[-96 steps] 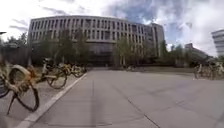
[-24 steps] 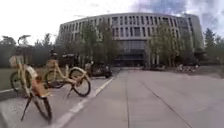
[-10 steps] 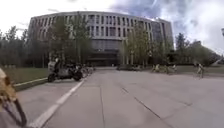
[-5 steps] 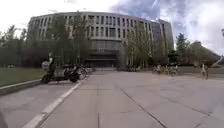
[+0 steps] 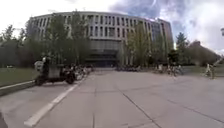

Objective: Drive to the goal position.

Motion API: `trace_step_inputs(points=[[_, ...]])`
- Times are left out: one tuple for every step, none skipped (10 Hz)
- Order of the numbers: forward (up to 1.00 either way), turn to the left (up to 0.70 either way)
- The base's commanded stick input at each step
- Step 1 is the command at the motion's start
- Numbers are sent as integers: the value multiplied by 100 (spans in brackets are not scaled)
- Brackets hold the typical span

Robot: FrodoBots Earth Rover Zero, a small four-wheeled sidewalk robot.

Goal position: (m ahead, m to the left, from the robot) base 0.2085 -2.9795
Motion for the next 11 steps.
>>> trace_step_inputs(points=[[70, 0], [70, 0], [70, 0], [70, 5], [70, 23], [70, 35], [70, 35], [70, 35], [70, 35], [70, 35], [70, 35]])
